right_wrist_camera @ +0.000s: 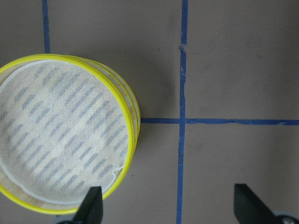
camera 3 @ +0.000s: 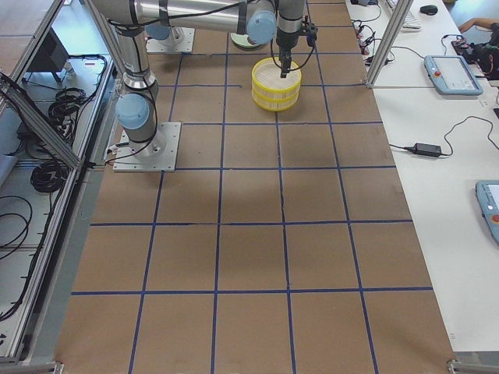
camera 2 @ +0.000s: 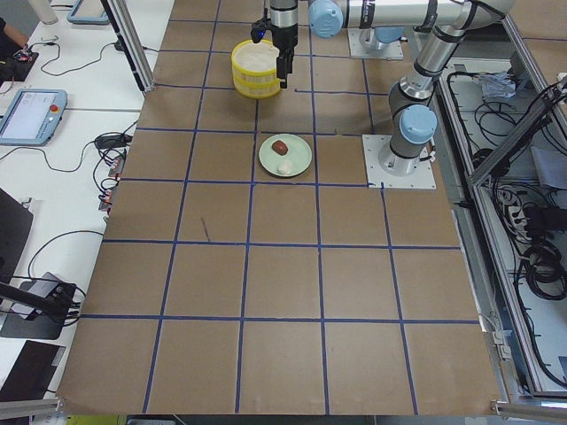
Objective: Place buns in different layers of steamer
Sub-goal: 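Grasp the white bun with the left gripper while the right grips the steamer rim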
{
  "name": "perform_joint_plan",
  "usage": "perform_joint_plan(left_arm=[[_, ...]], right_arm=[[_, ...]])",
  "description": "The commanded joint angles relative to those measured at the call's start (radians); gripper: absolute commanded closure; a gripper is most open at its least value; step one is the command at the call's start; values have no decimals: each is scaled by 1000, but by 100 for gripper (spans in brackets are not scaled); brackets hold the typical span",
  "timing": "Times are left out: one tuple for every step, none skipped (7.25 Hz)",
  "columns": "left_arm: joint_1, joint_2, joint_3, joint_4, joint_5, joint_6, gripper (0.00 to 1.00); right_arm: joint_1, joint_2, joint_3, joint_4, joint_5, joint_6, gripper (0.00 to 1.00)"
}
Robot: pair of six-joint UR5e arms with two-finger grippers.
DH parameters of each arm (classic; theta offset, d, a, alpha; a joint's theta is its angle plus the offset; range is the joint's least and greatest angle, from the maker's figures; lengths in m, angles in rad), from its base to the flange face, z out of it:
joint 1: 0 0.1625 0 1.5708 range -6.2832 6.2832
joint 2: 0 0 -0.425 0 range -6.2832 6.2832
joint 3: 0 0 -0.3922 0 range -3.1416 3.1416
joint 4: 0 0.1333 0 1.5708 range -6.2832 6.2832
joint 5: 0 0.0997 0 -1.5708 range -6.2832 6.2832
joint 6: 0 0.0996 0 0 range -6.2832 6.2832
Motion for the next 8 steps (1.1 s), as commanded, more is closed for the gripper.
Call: perform_joint_plan(left_arm=[[75,-32,-99,55,14,8,5],[106,-53,-148,127,15,44,3],[151,-87,-170,152,30,90,3],[209,-122,-174,152,38,100,3],[235,-176,-173,164,38,100,3],[238,-236,-175,243,41,101,2],[238,-292,-173,288,41,101,1],[240,-337,-175,334,43,101,2]], right_arm=[[38,118,54,-106,6,62,0],[37,131,89,-127,7,64,0],[37,138,121,-144,10,73,0],[38,137,132,-184,9,74,0],[38,141,132,-184,7,73,27],[38,144,132,-189,10,84,68],[37,145,132,-189,9,84,76],[37,145,132,-189,9,84,79]])
